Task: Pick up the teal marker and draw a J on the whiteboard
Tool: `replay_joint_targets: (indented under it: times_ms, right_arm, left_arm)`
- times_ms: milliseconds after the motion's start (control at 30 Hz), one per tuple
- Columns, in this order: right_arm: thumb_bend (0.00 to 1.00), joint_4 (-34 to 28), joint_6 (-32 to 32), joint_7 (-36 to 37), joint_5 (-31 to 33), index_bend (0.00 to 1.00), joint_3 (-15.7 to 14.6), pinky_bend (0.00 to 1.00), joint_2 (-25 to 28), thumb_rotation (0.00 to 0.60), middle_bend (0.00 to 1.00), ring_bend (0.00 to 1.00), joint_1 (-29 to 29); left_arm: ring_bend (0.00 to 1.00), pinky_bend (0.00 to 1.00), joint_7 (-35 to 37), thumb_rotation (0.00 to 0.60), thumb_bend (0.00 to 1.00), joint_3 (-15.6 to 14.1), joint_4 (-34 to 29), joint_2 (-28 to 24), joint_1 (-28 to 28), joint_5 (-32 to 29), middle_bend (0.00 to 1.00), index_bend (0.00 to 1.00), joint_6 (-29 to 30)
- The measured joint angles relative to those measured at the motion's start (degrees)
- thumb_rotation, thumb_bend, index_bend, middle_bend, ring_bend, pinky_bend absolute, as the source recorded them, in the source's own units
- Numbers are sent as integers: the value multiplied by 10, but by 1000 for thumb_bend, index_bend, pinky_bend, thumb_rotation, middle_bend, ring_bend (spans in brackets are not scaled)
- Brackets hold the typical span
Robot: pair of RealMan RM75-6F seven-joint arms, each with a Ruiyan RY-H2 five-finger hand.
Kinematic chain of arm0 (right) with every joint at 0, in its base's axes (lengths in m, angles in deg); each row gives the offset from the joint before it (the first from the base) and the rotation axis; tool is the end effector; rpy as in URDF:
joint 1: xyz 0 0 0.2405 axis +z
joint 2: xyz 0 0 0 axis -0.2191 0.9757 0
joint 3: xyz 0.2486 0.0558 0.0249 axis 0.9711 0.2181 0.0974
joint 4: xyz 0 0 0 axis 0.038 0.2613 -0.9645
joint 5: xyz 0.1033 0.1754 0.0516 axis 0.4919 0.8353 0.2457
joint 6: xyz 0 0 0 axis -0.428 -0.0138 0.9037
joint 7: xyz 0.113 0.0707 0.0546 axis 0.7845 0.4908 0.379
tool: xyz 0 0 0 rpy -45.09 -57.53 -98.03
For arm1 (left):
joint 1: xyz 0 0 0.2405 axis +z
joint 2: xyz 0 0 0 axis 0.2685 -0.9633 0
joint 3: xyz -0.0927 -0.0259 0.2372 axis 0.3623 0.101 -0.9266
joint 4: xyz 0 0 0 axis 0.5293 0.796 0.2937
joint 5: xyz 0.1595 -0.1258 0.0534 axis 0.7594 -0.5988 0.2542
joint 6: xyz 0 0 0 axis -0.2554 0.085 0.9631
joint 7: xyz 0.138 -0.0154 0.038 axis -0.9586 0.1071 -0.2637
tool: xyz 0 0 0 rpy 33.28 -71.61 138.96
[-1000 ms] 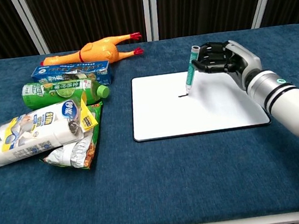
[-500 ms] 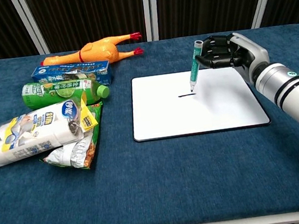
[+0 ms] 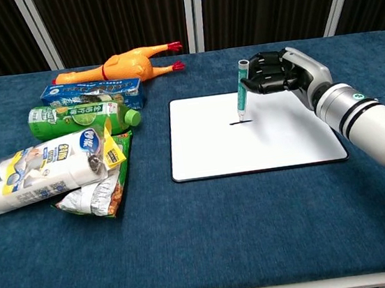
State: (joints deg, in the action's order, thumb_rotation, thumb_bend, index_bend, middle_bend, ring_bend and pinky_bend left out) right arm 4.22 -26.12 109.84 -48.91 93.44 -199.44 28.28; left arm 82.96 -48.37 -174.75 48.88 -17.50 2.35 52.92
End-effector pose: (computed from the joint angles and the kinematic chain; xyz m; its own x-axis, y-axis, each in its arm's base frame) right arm -0.1878 -0.3766 -0.0922 -0.6096 -0.2895 0.7380 -0.7785 0.0430 -0.6262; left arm -0.3457 0.1639 0.1332 0.3737 0.0437 0.9265 0.9147 0.1480 -0.3760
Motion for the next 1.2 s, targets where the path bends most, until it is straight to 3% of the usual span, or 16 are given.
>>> replay_joint_targets:
  times_ms: [167,467,567,867,1067,1200]
  right_arm:
    - [547,-23,-12,5,-19,733,-20,235,14,600,610,372,-11]
    - [548,-148,-24,-27,-48,733,-68,223,79,600,610,367,-43]
    - [549,-157,-20,-44,-44,733,-64,219,81,600,610,367,-41]
    - [549,-80,-28,-30,-40,734,-31,203,31,600,610,362,-9]
    - [547,-135,-84,-24,-58,733,-35,190,90,600,610,358,-31]
    - [543,-136,-101,-85,-61,733,-36,190,129,600,610,355,-41]
  left_arm:
    - [4,0,-2,600,0,0,-1,0,0,0,87,134,0]
    - [4,0,-7,600,0,1,-4,1,-3,3,88,134,0]
    - [4,0,-6,600,0,0,-3,2,-1,2,87,134,2]
    - [4,0,2,600,0,-3,-1,1,13,-5,87,134,12]
    - [4,0,1,600,0,-2,-2,-1,10,1,87,134,11]
    - [4,0,-6,600,0,0,-9,-3,3,9,87,134,9]
